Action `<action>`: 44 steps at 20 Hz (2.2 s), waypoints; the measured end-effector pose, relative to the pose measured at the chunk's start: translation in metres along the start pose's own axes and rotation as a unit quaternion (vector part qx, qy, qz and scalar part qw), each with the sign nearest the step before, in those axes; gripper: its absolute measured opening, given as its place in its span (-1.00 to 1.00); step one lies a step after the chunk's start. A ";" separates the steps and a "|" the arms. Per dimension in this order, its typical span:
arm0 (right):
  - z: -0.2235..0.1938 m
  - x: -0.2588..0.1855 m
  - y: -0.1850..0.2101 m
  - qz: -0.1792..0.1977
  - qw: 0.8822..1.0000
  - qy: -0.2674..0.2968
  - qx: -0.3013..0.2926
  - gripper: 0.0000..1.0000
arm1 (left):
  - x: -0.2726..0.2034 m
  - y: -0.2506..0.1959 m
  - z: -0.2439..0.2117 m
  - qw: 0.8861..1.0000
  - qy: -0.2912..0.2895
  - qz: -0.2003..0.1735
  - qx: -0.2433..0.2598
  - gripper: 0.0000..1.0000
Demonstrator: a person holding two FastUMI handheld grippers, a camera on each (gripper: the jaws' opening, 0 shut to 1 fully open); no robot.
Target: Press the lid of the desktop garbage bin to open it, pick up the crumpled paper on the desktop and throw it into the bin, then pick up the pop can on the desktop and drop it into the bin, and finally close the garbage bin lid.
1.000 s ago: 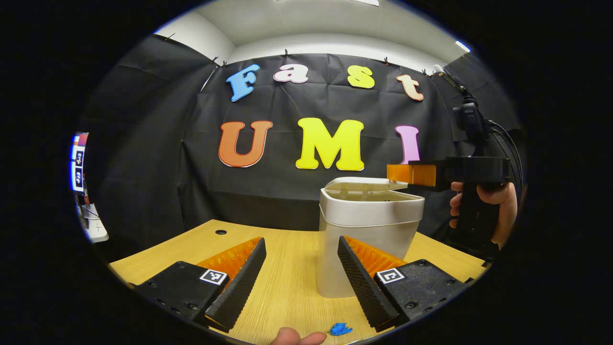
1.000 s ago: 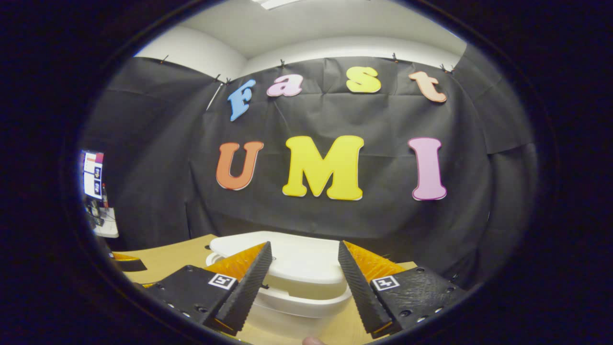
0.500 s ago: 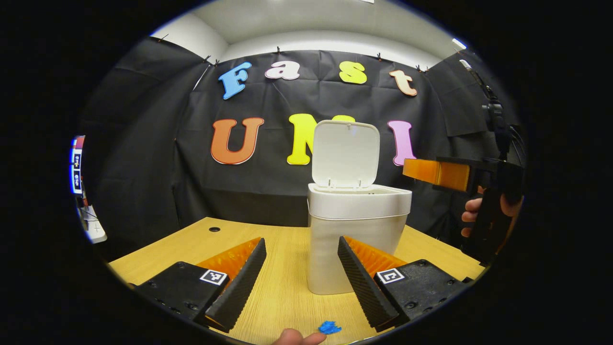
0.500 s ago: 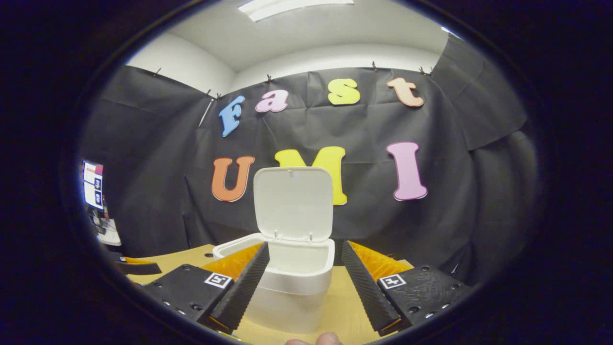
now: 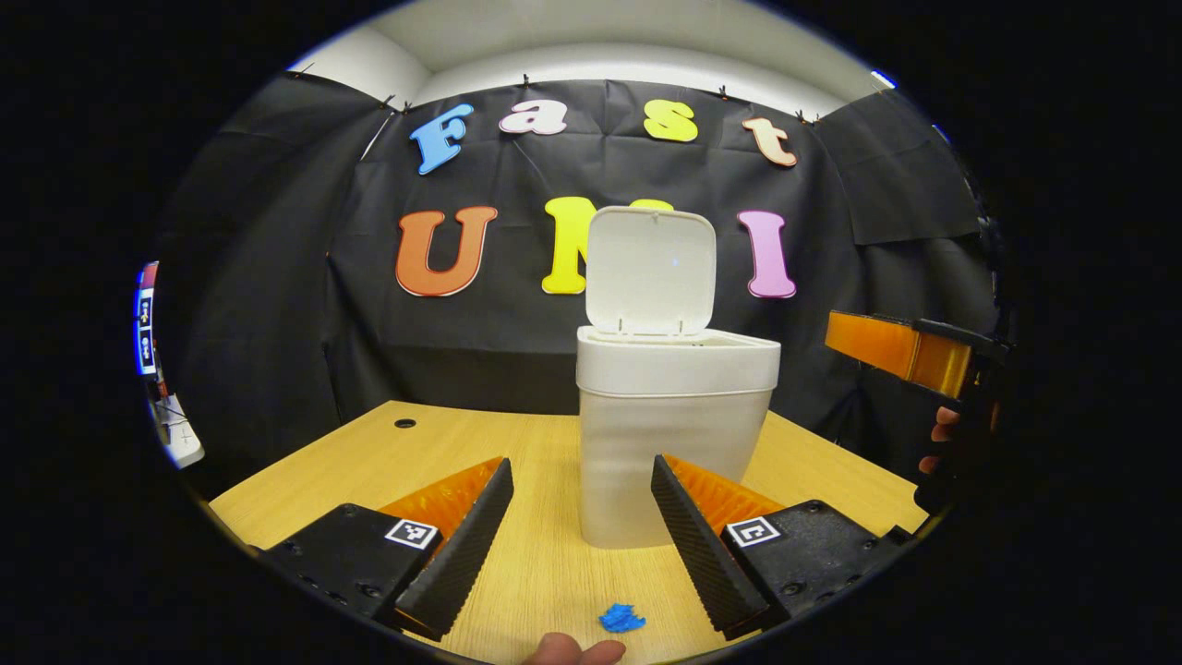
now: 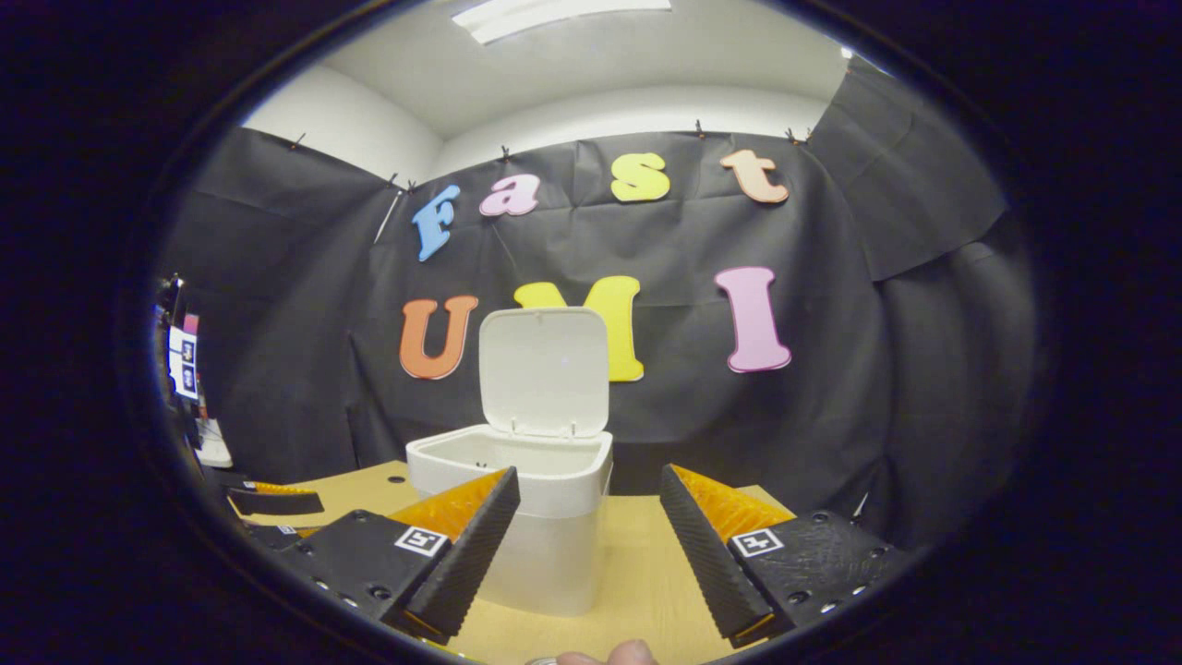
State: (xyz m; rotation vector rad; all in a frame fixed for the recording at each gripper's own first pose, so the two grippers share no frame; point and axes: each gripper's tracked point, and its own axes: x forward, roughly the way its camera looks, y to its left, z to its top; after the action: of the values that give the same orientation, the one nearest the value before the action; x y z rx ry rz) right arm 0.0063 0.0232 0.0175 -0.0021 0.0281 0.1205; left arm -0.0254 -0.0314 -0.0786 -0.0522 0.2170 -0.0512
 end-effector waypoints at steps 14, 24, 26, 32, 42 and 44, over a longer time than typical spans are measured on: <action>-0.082 -0.052 -0.023 0.016 0.999 0.043 0.014 0.91 | -0.026 -0.042 -0.156 0.983 0.180 -0.031 -0.011 0.96; -0.124 -0.068 -0.026 0.015 0.997 0.069 0.019 0.94 | -0.020 -0.031 -0.195 0.968 0.248 -0.008 -0.032 0.85; -0.133 -0.069 -0.023 0.020 0.996 0.082 0.017 0.94 | -0.017 -0.022 -0.193 0.969 0.245 0.002 -0.025 0.60; -0.143 -0.076 -0.007 0.030 0.995 0.091 0.015 0.93 | -0.016 -0.022 -0.197 0.969 0.246 0.025 -0.023 -0.19; -0.170 -0.083 0.012 0.023 0.992 0.121 0.014 0.93 | -0.015 -0.030 -0.127 0.987 0.158 0.011 0.000 -0.30; -0.175 -0.083 0.013 0.019 0.992 0.126 0.011 0.94 | -0.014 -0.031 -0.116 0.989 0.147 0.009 0.001 -0.29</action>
State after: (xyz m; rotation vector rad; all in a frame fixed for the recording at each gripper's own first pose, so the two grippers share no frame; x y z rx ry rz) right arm -0.0829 0.0255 -0.1550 0.0054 0.2829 0.1577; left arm -0.0656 -0.0667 -0.1874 -0.0412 0.5118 -0.0407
